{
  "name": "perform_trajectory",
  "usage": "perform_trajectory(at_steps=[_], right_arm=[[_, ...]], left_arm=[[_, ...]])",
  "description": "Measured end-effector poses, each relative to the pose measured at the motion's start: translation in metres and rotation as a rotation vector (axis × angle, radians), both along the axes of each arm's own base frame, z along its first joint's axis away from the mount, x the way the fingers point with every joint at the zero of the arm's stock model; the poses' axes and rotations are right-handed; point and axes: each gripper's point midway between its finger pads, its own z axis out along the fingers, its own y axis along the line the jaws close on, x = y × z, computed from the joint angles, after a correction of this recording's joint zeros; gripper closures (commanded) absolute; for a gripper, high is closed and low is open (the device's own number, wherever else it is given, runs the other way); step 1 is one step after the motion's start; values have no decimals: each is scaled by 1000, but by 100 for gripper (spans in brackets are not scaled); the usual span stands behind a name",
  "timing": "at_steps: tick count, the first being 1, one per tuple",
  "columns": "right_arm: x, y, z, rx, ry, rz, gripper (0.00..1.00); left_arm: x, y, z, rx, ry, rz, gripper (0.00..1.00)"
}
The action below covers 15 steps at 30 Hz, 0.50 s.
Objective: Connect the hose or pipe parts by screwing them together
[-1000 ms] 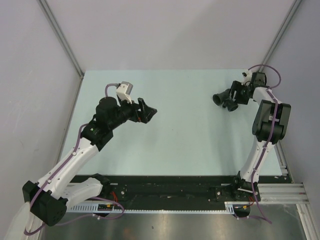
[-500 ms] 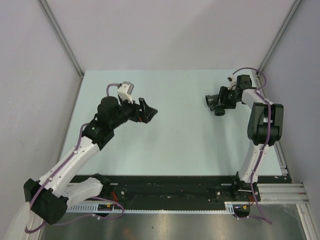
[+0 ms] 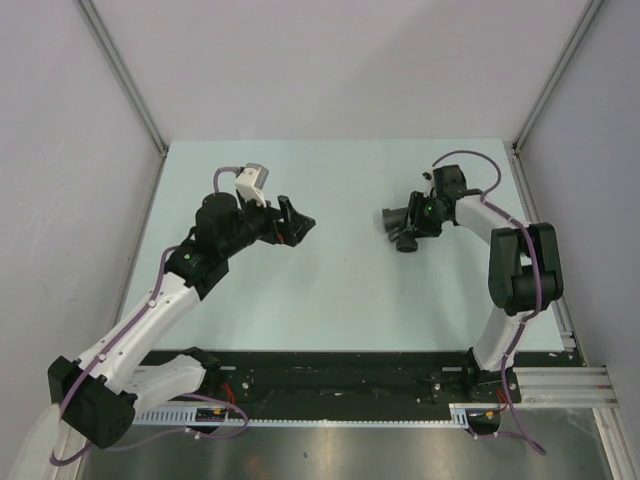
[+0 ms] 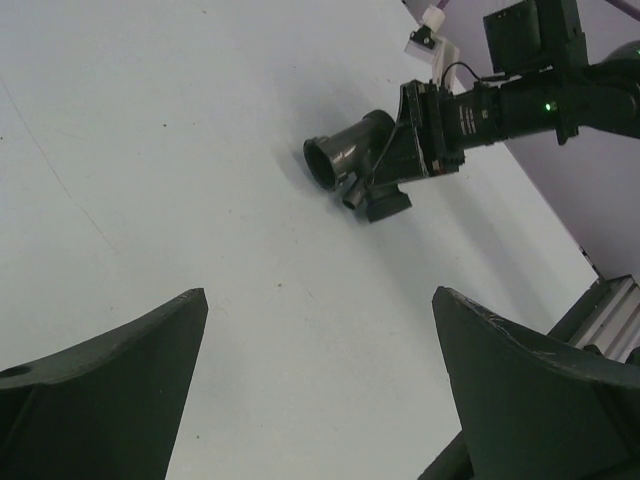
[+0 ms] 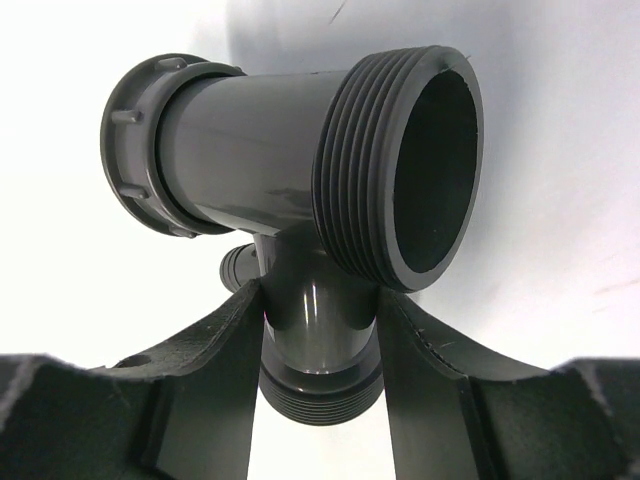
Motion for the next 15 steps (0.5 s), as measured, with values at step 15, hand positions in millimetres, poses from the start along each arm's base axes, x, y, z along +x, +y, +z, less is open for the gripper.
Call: perform_trajectory(at_steps=[15], right_arm=[[-143, 114, 26, 289, 56, -134, 38]], left_arm=[[2, -1, -6, 9, 15, 1, 1]])
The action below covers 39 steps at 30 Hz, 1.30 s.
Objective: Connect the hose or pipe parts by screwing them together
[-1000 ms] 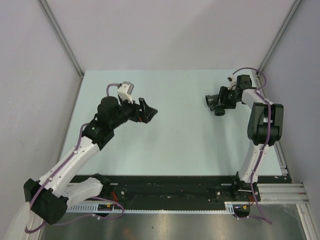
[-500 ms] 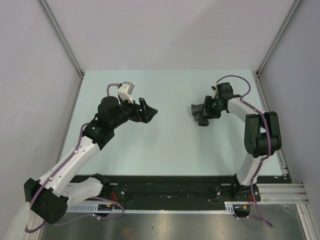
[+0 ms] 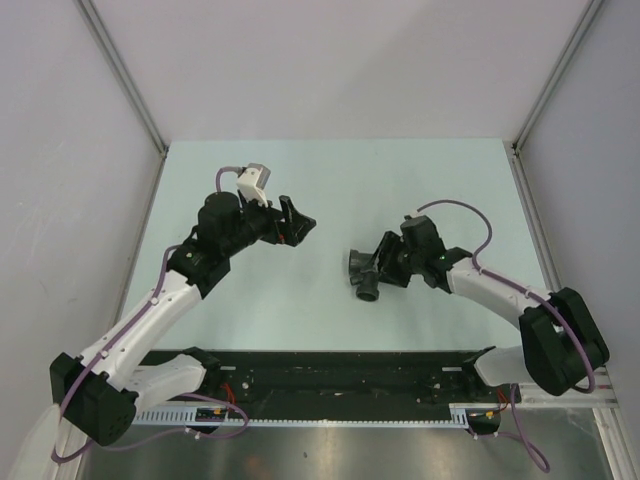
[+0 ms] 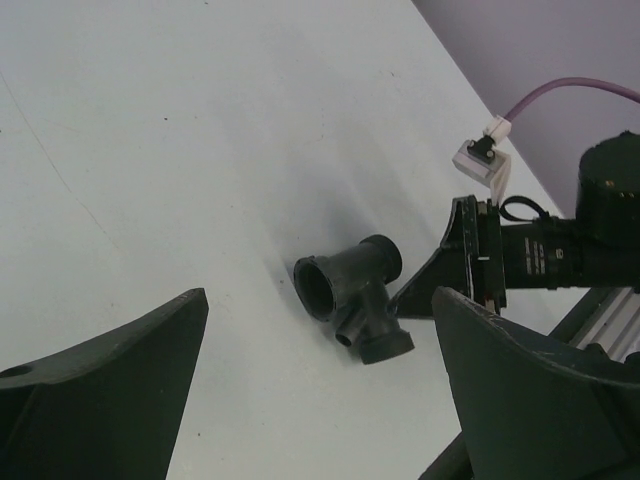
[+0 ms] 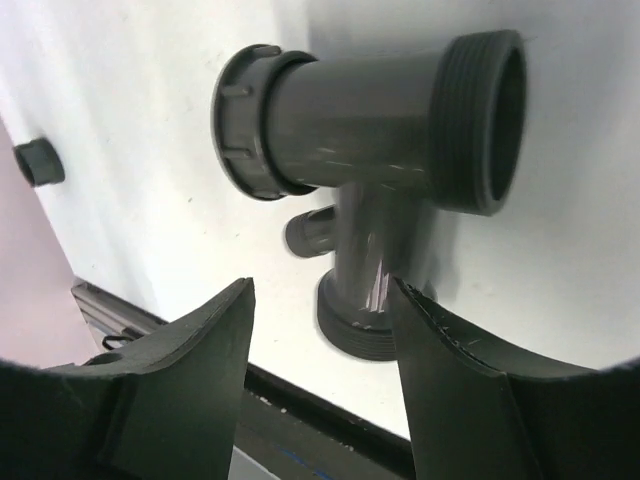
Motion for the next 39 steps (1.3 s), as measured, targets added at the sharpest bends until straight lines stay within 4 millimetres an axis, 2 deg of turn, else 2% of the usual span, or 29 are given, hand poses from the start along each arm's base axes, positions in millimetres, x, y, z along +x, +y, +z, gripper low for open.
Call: perform_trajectory(at_steps=[1, 6, 10, 14, 17, 23, 29, 33, 39], right_arm=[[-7, 11, 4, 18, -6, 0, 38], [-19, 32, 12, 71, -27, -1, 34], [-16, 43, 29, 94, -146, 91, 29], [-9, 40, 51, 26, -363, 239, 26], [3, 31, 59, -114, -558, 368, 23], [32, 8, 51, -361, -744, 568, 23], [59, -4, 33, -430, -748, 697, 23], [61, 0, 19, -382, -723, 802, 23], [50, 10, 3, -264, -680, 928, 26]], left_arm=[[0, 0, 0, 0, 1, 0, 2], [1, 1, 0, 1, 0, 4, 1], [1, 1, 0, 3, -1, 11, 2], [3, 3, -1, 6, -3, 24, 2], [3, 3, -1, 7, -3, 25, 2], [3, 3, -1, 7, -3, 25, 2], [4, 3, -2, 10, 1, 26, 2], [5, 3, -3, 11, 2, 28, 2], [5, 4, -3, 13, 1, 36, 2]])
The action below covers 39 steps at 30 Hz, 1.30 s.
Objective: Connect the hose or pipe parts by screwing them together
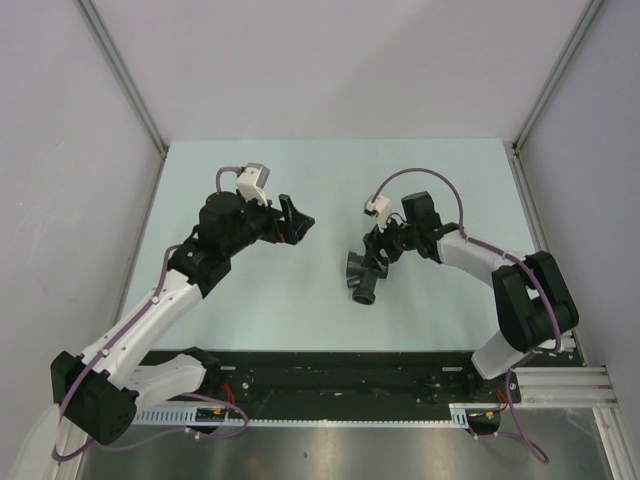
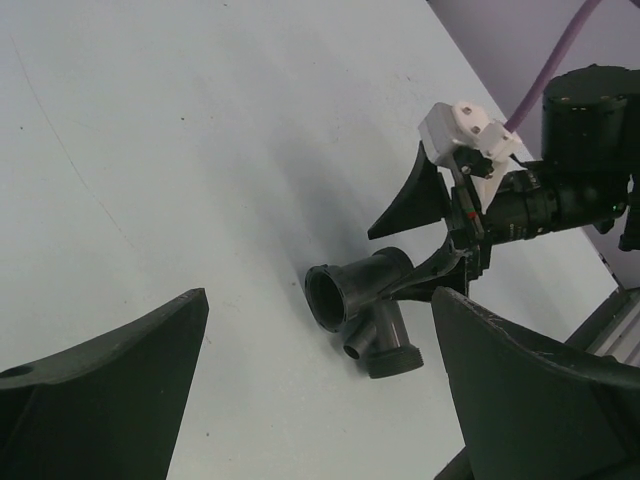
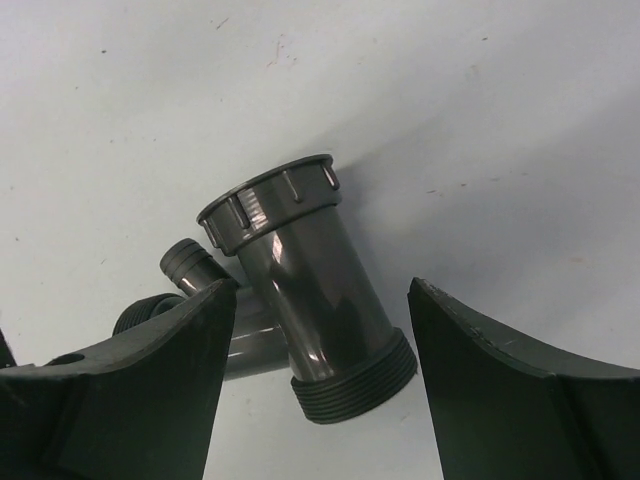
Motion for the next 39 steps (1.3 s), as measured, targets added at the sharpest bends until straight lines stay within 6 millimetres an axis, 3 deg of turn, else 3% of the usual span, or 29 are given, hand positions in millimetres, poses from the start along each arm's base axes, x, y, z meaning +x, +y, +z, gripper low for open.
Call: perform_trajectory(at_steps=[4, 9, 10, 13, 17, 22, 26, 30, 39], right_arm=[[-2, 7, -14, -12, 61, 41, 28], [-9, 10, -30, -51, 106, 65, 40], [-10, 10, -31, -53, 105, 68, 47], [-11, 14, -28, -53, 95, 86, 57], [-15, 23, -25, -52, 75, 120, 62], [-36, 51, -20, -48, 49, 206, 67], [-53, 65, -16, -37, 3, 254, 66], [-64, 68, -12, -33, -42, 268, 54], [-67, 69, 8, 11, -79, 187, 30]], left_arm=[[1, 1, -1, 4, 2, 7, 2], [3, 1, -7, 13, 16, 14, 4], [4, 1, -8, 16, 21, 16, 4], [5, 5, -17, 38, 47, 36, 6], [4, 7, -32, 63, 104, 49, 11], [-3, 6, -49, 39, 209, 10, 10], [-7, 7, -55, 7, 257, -29, 7], [-19, 4, -67, 0, 304, -77, 10], [-25, -2, -117, 27, 470, -80, 30]])
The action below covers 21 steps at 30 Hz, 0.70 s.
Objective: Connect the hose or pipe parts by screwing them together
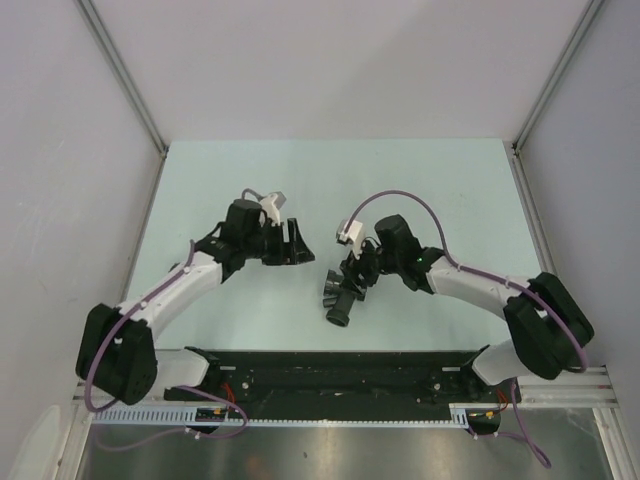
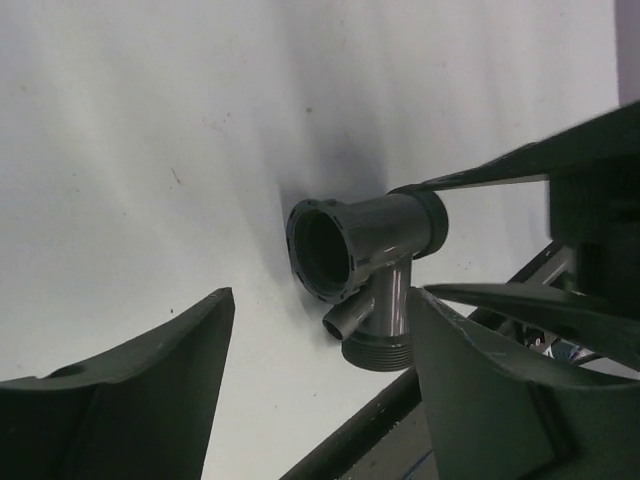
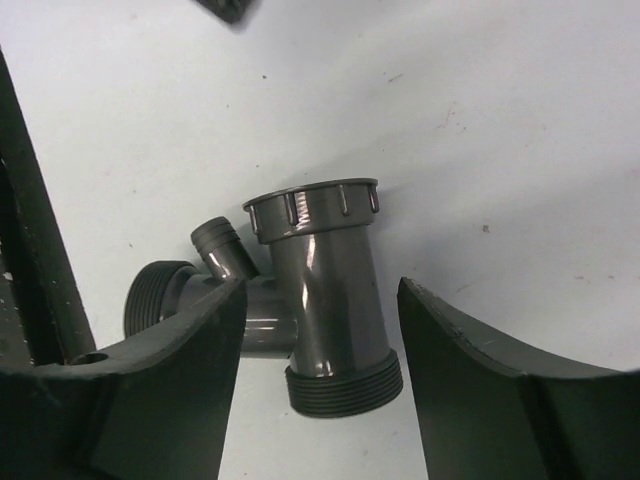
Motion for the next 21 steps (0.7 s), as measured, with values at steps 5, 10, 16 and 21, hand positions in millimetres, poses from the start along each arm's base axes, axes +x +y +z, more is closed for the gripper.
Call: perform_trajectory(at_steps=[5, 10, 16, 21], right_arm=[[-3, -9, 26, 82, -45, -89, 26], [2, -19, 44, 133, -71, -195, 19], [3, -28, 41, 139, -56, -267, 18], [0, -36, 35, 138, -40, -295, 18]], left_arm=[[-9, -16, -37, 52, 117, -47, 35], [-12, -35, -48, 78, 147, -96, 40], [-11, -47, -60, 97, 171, -122, 46], [-14, -52, -72, 120, 197, -139, 48]])
